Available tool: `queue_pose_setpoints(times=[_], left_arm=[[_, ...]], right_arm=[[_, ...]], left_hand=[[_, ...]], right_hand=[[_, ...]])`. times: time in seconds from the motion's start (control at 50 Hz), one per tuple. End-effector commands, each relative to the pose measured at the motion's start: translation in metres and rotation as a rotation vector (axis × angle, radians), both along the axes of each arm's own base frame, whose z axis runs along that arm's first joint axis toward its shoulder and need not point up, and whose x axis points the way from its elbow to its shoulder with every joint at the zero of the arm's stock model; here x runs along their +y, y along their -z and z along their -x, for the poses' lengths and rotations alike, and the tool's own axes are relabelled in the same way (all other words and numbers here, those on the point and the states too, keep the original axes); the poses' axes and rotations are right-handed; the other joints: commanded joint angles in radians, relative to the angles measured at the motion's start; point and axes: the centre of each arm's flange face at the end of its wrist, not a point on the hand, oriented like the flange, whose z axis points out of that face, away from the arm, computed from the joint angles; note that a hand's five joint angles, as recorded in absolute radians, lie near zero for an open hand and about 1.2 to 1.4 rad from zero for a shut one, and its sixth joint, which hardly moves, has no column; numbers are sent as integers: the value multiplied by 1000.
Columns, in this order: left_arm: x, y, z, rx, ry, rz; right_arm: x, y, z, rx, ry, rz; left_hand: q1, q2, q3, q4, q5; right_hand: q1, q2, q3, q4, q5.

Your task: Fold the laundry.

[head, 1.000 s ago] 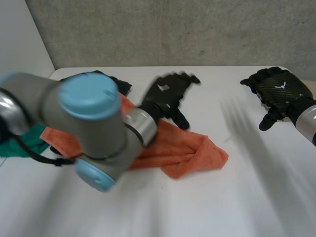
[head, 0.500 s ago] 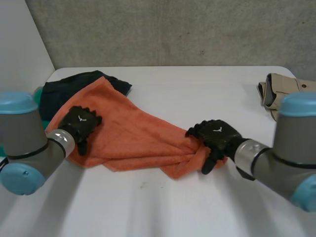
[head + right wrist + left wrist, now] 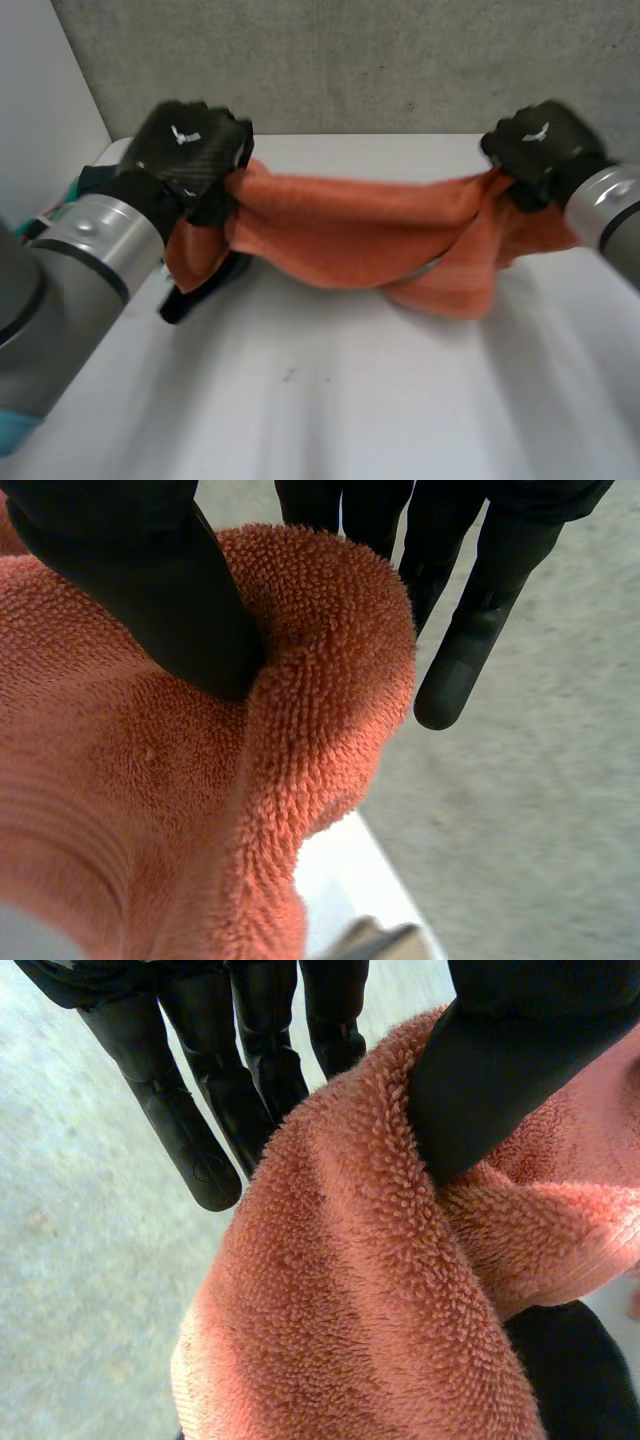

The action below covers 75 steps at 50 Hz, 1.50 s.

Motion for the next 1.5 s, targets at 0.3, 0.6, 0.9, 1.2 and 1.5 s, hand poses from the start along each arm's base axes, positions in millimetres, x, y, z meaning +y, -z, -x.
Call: queue_pose_setpoints(times=[0.3, 0.6, 0.9, 1.2, 1.5], left_arm=[[-81, 132, 64, -50, 22, -294], [-66, 82, 40, -8, 6, -217], [-107, 103, -54, -267, -232, -196], [-95, 118, -57, -304, -166, -234], [-35, 129, -14, -346, 19, -253]], right_arm=[[-110, 110, -32, 117, -37, 45], [-80, 71, -39, 107, 101, 132], [2, 102, -108, -117, -306, -328], [-27, 155, -145, -229, -257, -305], [-45, 92, -40, 7, -12, -108]], left_hand=[[279, 202, 215, 201, 248], [-877, -954, -941, -956, -908], [-880, -957, -944, -959, -911], [-874, -951, -938, -953, -905], [-910, -986, -973, -988, -941]], right_hand=[[332, 238, 227, 200, 259], [-890, -984, -995, -1021, -963], [-890, -984, -995, -1021, -963], [332, 238, 227, 200, 259], [332, 238, 227, 200, 259]])
